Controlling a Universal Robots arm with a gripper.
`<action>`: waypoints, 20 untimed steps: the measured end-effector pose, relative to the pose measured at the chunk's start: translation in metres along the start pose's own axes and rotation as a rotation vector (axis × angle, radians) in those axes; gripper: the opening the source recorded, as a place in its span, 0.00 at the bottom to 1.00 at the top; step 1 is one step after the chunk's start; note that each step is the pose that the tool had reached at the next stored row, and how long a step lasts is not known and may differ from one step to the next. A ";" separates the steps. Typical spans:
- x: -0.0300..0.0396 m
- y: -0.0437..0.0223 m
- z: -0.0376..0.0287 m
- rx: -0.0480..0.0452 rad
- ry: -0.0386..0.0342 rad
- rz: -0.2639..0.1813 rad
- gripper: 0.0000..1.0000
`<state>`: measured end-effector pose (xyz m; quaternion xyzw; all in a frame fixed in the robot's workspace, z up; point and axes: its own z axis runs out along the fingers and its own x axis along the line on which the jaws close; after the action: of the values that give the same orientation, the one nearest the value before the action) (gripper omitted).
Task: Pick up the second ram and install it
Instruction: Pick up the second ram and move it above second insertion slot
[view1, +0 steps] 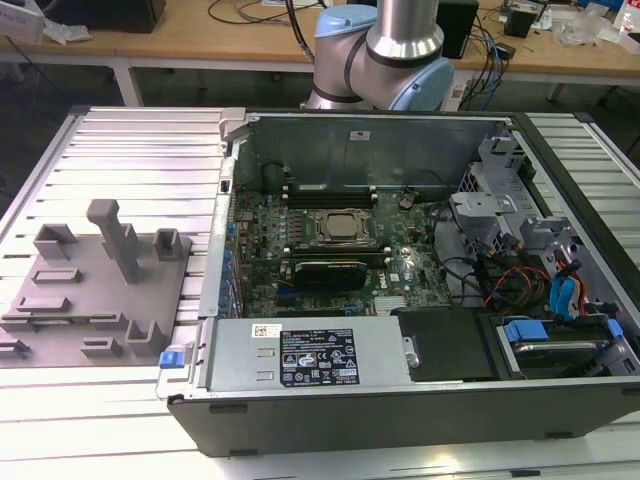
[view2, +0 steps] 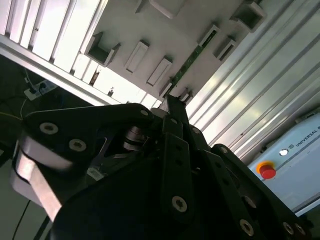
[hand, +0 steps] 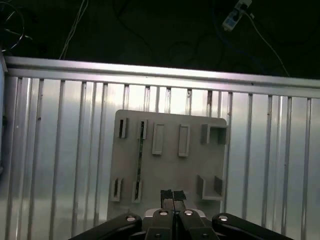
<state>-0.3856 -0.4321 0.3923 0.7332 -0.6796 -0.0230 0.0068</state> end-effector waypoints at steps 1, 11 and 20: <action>0.0000 0.0000 0.0000 -0.0001 0.0001 -0.001 0.11; 0.0000 0.0000 0.0006 0.0049 -0.0084 0.203 0.11; 0.0000 0.0000 0.0006 0.0050 -0.0083 0.204 0.30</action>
<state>-0.3856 -0.4321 0.3917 0.6601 -0.7508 -0.0236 0.0045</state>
